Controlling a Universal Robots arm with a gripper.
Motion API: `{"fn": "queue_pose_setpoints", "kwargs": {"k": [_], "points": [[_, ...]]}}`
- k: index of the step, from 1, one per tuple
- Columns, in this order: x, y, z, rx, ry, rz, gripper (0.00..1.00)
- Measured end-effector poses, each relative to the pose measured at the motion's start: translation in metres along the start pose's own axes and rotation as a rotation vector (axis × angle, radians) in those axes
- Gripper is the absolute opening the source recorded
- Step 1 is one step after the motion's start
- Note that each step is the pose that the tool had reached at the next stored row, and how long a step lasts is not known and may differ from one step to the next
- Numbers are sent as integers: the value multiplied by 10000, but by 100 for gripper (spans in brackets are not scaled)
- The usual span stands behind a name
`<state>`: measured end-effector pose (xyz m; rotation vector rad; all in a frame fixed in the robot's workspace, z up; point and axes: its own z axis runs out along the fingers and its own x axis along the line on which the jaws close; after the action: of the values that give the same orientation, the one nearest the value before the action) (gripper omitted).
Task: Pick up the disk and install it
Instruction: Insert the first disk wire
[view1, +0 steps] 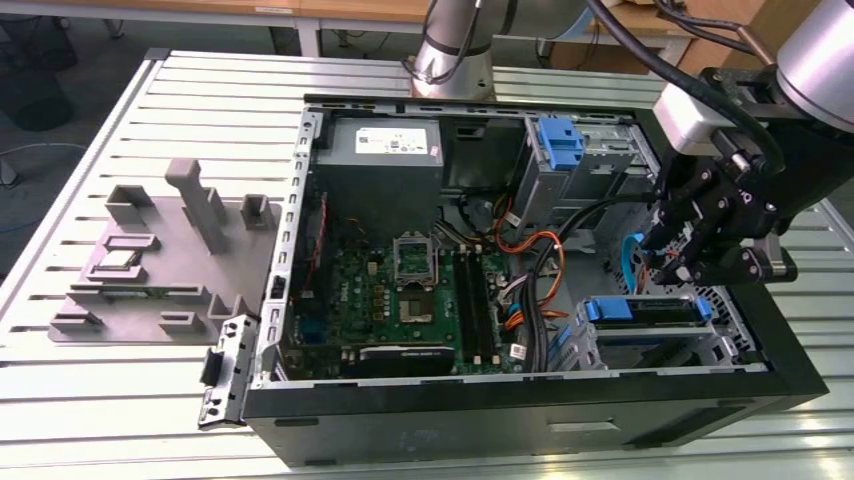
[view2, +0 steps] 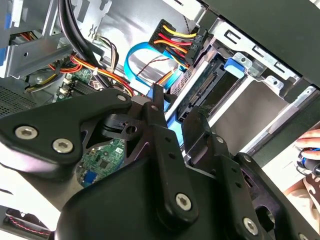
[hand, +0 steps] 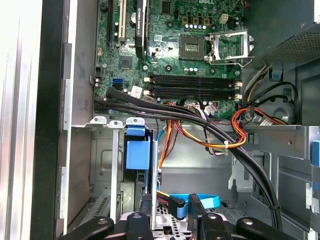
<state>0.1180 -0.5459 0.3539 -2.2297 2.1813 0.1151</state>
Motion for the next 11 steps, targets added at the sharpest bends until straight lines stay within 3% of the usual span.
{"fn": "queue_pose_setpoints", "kwargs": {"k": [6,7,8,11], "points": [[0,0,1,0,0,0,41],[0,0,1,0,0,0,35],[0,0,1,0,0,0,35],[0,0,2,0,0,0,17]]}}
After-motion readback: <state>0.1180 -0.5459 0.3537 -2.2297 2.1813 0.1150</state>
